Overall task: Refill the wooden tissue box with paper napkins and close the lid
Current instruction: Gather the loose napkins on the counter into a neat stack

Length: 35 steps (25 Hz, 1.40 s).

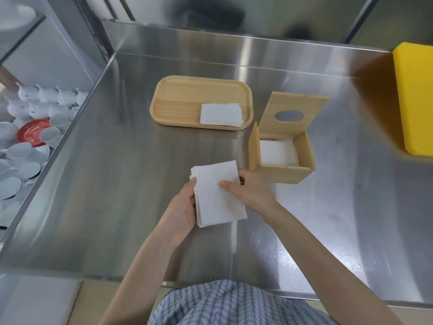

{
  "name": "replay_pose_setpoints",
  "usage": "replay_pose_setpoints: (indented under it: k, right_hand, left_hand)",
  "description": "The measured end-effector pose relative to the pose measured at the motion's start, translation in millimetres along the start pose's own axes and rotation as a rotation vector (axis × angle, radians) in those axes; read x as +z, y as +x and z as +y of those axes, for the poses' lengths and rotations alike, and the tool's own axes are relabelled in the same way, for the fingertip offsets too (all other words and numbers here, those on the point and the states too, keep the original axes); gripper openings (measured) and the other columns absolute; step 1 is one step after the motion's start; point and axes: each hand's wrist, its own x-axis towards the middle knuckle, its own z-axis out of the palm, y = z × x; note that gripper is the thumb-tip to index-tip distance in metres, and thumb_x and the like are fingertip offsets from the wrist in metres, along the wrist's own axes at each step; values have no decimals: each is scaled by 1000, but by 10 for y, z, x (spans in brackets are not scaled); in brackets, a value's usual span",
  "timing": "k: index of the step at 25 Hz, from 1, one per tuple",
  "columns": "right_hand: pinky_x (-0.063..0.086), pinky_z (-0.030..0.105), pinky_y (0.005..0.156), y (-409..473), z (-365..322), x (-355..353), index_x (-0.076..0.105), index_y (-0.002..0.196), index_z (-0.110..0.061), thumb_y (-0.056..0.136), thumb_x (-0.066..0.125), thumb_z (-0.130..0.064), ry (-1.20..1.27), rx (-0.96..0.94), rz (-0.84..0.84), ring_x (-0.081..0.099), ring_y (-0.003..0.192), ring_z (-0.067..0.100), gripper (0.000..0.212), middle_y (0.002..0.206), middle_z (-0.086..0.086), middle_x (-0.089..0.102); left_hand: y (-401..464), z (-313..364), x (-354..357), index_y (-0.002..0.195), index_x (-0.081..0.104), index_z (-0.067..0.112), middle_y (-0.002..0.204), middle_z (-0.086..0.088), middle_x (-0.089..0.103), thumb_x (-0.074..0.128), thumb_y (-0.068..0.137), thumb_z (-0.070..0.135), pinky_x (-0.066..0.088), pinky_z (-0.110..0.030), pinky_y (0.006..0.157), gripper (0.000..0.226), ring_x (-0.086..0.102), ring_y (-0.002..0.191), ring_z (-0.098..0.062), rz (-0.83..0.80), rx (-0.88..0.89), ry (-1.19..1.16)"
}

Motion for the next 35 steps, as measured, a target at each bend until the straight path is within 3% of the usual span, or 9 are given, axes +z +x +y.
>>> replay_pose_setpoints:
  k: [5, 8, 11, 15, 19, 23, 27, 30, 35]
  right_hand:
    - [48, 33, 79, 80, 30, 46, 64, 107, -7, 88, 62, -17, -35, -4, -14, 59, 89, 19, 22, 96, 1, 63]
    - [45, 30, 75, 129, 46, 69, 63, 101, -10, 87, 63, -19, -62, 0, -7, 57, 86, 18, 17, 93, 1, 61]
    - [45, 28, 73, 160, 65, 64, 62, 108, -7, 87, 63, -20, -61, 7, -6, 56, 86, 17, 25, 94, 0, 61]
    - [47, 30, 85, 156, 104, 66, 55, 116, -9, 85, 65, -29, -41, 24, -15, 58, 98, 18, 38, 104, -2, 60]
    - [48, 36, 97, 73, 137, 37, 57, 119, -13, 88, 61, -35, 216, 107, -115, 60, 106, 17, 38, 115, 3, 65]
    - [50, 31, 91, -6, 239, 84, 59, 121, -13, 87, 62, -34, 363, 142, -221, 61, 100, 15, 41, 120, 9, 66]
    - [51, 29, 88, -29, 261, 131, 60, 118, -7, 87, 63, -20, 465, 117, -83, 63, 96, 19, 34, 118, 11, 68]
    - [50, 35, 98, -76, 282, 69, 59, 120, -5, 89, 60, -13, 480, 87, -36, 62, 112, 27, 32, 121, 12, 66]
    - [52, 35, 95, -212, 277, -92, 59, 116, -11, 90, 56, -5, 442, 1, 25, 62, 104, 23, 26, 115, 11, 66]
  left_hand:
    - [14, -12, -46, 101, 66, 11, 88, 1, 77, 45, 95, 20, 58, -28, 73, 24, 72, 78, -12, -5, 2, 89]
    - [45, -19, -64, 103, 66, 11, 88, 1, 76, 45, 95, 15, 54, -32, 77, 22, 71, 79, -13, 26, 0, 109]
    - [68, -12, -78, 104, 65, 10, 92, -1, 75, 44, 95, 13, 51, -35, 86, 23, 70, 83, -15, 46, 4, 90]
    - [104, 34, -102, 111, 63, 10, 97, -1, 75, 43, 95, 13, 55, -33, 83, 26, 71, 85, -14, 37, 50, 24]
    - [123, 95, -45, 109, 63, 12, 101, -1, 74, 40, 96, 14, 59, -30, 75, 27, 72, 88, -14, -2, 132, -127]
    - [118, 125, 26, 112, 59, 15, 107, -3, 69, 37, 97, 13, 60, -27, 69, 27, 71, 88, -13, -13, 204, -237]
    - [79, 102, 35, 124, 53, 10, 120, -11, 62, 46, 91, 16, 59, -30, 76, 35, 65, 100, -20, -37, 228, -232]
    - [45, 90, 37, 121, 55, 10, 119, -9, 63, 49, 84, 23, 57, -28, 81, 40, 62, 106, -21, -41, 252, -202]
    - [-15, 127, 98, 108, 59, 11, 104, -4, 68, 54, 84, 27, 50, -30, 82, 30, 65, 94, -16, 30, 270, -38]
